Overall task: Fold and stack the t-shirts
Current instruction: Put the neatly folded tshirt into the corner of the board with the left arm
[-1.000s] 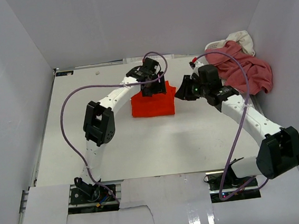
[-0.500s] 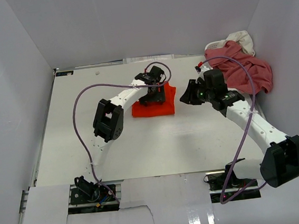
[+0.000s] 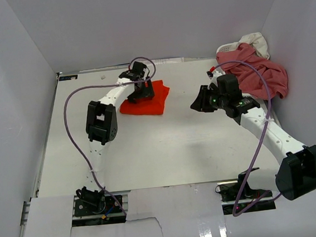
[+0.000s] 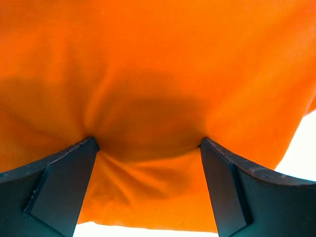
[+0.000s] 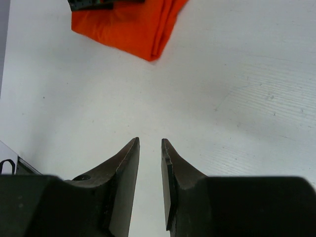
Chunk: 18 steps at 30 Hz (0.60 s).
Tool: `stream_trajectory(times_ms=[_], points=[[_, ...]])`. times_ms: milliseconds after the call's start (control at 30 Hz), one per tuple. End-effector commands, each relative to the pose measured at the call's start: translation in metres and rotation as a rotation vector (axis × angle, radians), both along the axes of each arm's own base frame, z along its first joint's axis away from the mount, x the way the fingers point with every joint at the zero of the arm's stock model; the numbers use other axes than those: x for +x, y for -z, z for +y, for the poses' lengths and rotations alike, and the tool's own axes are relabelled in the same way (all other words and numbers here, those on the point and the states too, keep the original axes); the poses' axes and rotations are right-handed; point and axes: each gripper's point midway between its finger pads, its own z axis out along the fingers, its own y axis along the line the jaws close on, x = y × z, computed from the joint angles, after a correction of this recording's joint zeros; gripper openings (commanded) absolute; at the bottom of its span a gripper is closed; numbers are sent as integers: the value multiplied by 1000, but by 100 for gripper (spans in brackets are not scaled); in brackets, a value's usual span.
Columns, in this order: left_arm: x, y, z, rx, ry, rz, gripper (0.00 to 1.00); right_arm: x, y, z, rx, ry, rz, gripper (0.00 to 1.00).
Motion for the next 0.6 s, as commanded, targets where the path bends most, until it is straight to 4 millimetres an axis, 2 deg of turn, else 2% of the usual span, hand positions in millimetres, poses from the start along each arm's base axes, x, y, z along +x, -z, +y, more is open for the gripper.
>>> stream_trajectory(times_ms=[0,100,200,333,367,400,433,500,533,567], points=[[12,14,49,118,-12,11,98,-2,-17,4,31,-34,-53,31],[27,-1,73,250,48,-50,98,-6,-25,5,48,-47,-69,31],[35,-5,101,338,40,-65,98,-10,-33,4,56,-51,-86,31],[47,-7,138,359,35,-63,98,-16,-39,4,64,-62,-93,32],[51,-8,157,363,7,-59,98,-17,-39,4,64,-63,-96,32],[52,-10,167,364,-13,-59,98,-19,-41,4,68,-67,-101,32],[56,-13,188,354,-55,-63,98,-19,-41,4,68,-69,-101,32],[60,-18,207,339,-91,-75,98,-22,-38,4,66,-72,-94,32],[66,-27,226,345,-135,-97,98,-22,-36,4,65,-74,-92,33],[70,-32,235,350,-155,-113,98,-23,-34,4,63,-76,-88,33]])
